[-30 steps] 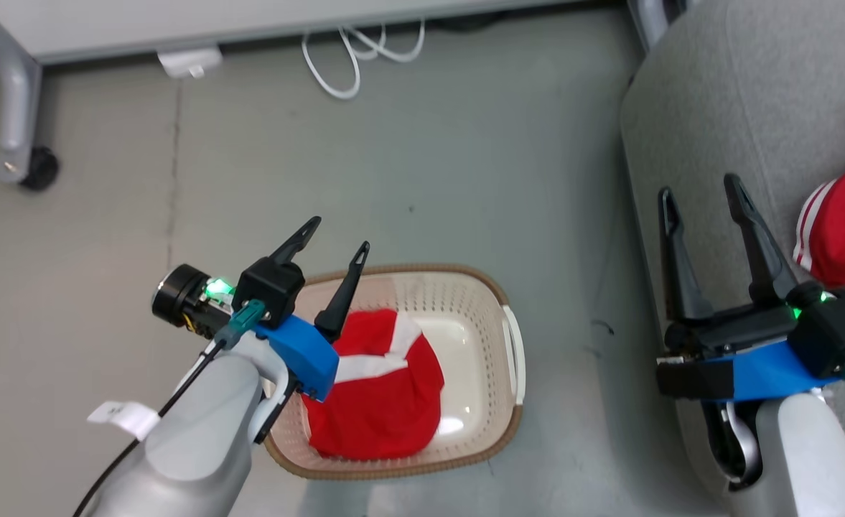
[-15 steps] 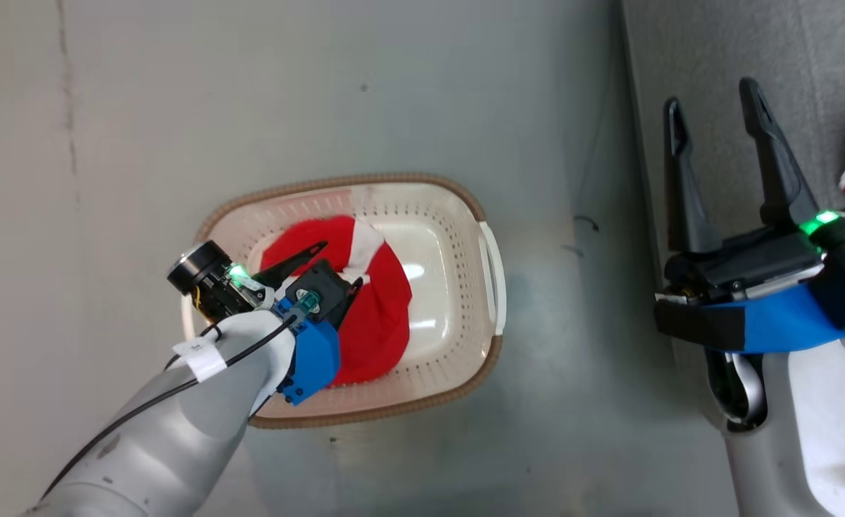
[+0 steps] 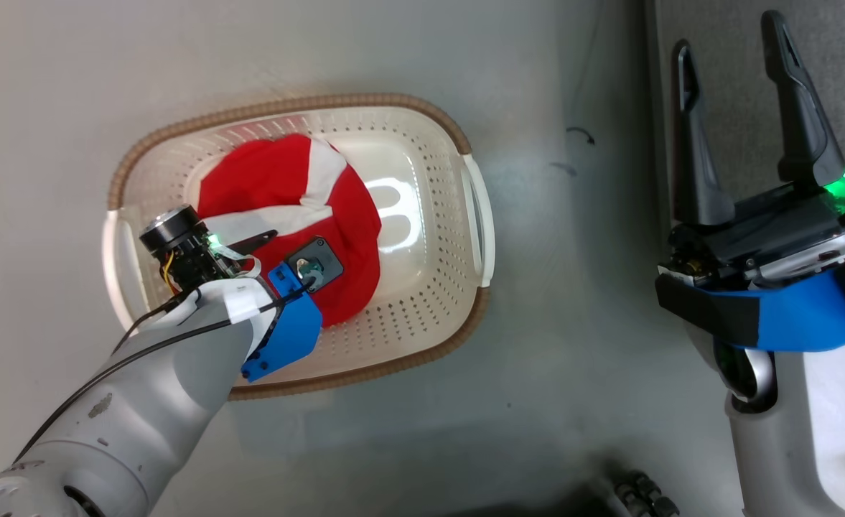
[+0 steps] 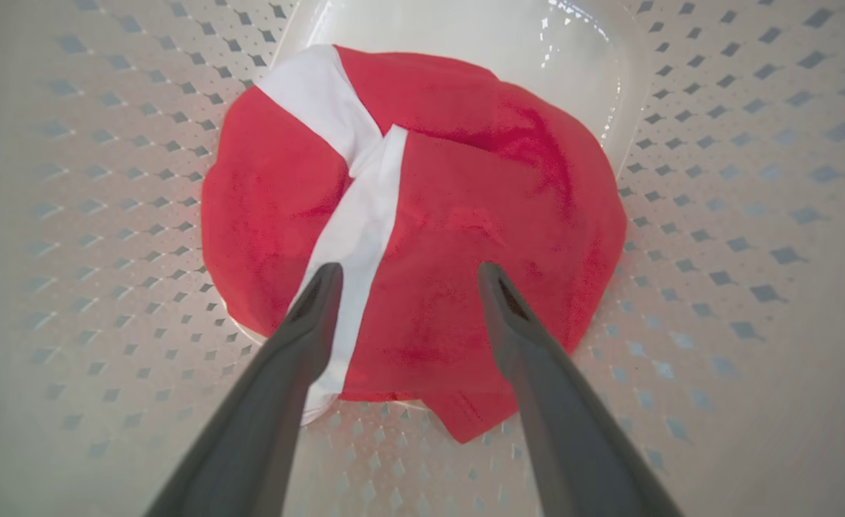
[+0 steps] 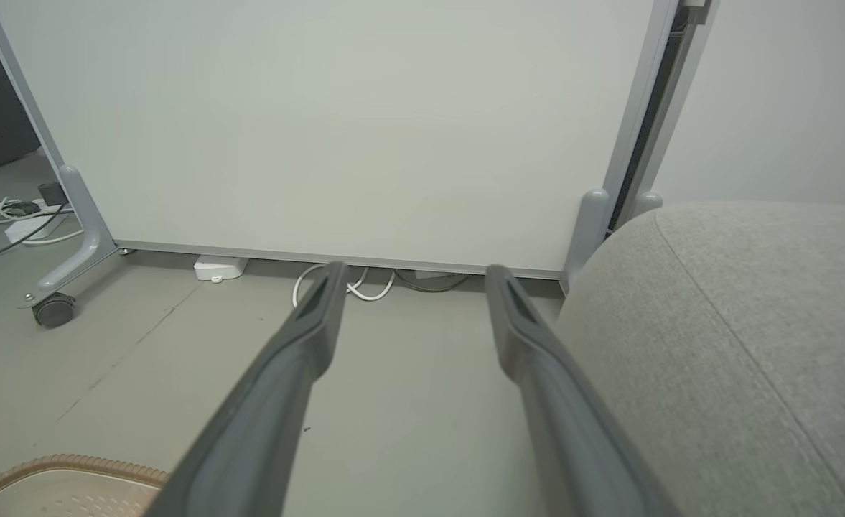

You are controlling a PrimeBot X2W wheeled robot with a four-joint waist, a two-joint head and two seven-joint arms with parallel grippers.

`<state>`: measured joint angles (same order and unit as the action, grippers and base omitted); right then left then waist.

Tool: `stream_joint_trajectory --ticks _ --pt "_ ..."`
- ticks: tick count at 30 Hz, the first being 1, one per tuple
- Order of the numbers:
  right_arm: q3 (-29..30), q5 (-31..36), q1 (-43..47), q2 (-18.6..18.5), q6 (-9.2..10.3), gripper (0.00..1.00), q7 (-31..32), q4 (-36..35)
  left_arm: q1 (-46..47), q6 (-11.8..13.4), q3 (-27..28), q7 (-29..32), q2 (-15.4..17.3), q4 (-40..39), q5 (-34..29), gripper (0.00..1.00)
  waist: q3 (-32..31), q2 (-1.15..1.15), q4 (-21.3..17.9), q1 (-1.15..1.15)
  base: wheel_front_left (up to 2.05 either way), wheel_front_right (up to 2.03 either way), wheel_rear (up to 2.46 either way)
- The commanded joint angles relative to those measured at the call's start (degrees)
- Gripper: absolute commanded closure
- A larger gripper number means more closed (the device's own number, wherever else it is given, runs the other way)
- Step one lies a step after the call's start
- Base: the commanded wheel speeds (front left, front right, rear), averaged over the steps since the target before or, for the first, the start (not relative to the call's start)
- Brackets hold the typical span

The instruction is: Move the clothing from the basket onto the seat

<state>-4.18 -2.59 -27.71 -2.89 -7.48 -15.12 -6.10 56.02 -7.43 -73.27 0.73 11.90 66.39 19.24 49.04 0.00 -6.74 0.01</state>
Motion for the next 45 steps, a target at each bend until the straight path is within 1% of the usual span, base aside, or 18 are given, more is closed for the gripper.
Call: stream_joint_trajectory --ticks 1,3,6,9,11,20,25,26,27,28,35,39,45 --pt "-0.1 0.4 -1.0 0.0 -0.03 0.0 0.0 -1.0 0.8 0.0 -0.2 1.6 0.4 0.1 -2.5 0.0 2.4 0.0 -0.9 -0.01 0.0 0.0 0.0" --pt "-0.3 0.7 -1.1 0.0 -0.03 0.0 0.0 -2.0 0.8 0.0 -0.2 3.3 0.7 0.3 -5.6 0.0 3.5 0.0 -1.2 -0.01 0.0 0.0 0.0" --pt "-0.4 1.1 -0.9 0.0 -0.03 0.0 0.0 -3.7 1.4 0.0 -0.2 5.0 0.9 0.7 -8.5 0.0 5.2 0.0 -1.5 -0.01 0.0 0.0 0.0" --pt "-0.6 1.8 -0.3 0.0 -0.03 0.0 -0.1 -5.4 2.6 0.0 -0.2 6.6 0.9 1.4 -8.7 0.0 7.0 0.0 -1.7 -0.01 0.0 0.0 0.0" --pt "-0.5 2.1 0.3 0.0 -0.03 0.0 0.0 -6.6 3.7 0.0 -0.2 6.6 1.0 1.6 -9.6 0.0 8.1 0.0 -1.7 -0.01 0.0 0.0 0.0" --pt "-0.3 3.7 3.2 0.0 -0.03 0.0 0.0 -11.5 6.1 0.0 -0.2 7.0 0.9 2.5 -7.2 0.0 11.7 0.0 -1.7 -0.01 0.0 0.0 0.0" --pt "-0.1 4.1 4.8 0.0 -0.03 0.0 0.0 -14.0 6.5 0.0 -0.2 7.3 0.4 2.9 -6.3 0.0 12.3 0.0 -1.6 -0.01 0.0 0.0 0.0" --pt "0.0 4.2 5.1 0.0 -0.03 0.0 0.0 -14.4 6.4 0.0 -0.2 7.5 0.1 3.0 -6.4 0.27 12.4 0.0 -1.5 -0.01 0.0 0.0 0.0" --pt "-0.1 4.2 5.4 0.0 -0.03 0.0 0.0 -14.7 6.3 0.0 -0.2 7.4 -0.1 2.9 -6.8 0.65 12.4 0.0 -1.5 -0.01 0.0 0.0 0.0" --pt "-0.1 4.3 5.6 0.0 -0.03 0.0 0.0 -15.0 6.3 0.0 -0.2 6.9 -0.2 2.8 -6.9 0.99 12.4 0.0 -1.5 -0.01 0.0 0.0 0.0" --pt "0.3 4.6 5.5 0.0 -0.03 0.0 0.0 -15.4 6.4 0.0 -0.2 5.6 -1.1 3.0 -7.0 1.0 12.4 0.0 -0.8 -0.01 0.0 0.0 0.0" --pt "0.3 4.4 4.5 0.0 -0.03 0.0 0.0 -14.8 5.8 0.0 -0.2 3.2 -1.7 2.7 -7.6 1.0 11.4 0.0 -0.2 -0.01 0.0 0.0 0.0" --pt "0.0 3.9 3.0 0.0 -0.03 0.0 0.0 -12.7 6.1 0.0 -0.2 -0.6 -2.6 2.4 -4.6 1.0 8.5 0.0 0.8 -0.01 0.0 0.0 0.0"
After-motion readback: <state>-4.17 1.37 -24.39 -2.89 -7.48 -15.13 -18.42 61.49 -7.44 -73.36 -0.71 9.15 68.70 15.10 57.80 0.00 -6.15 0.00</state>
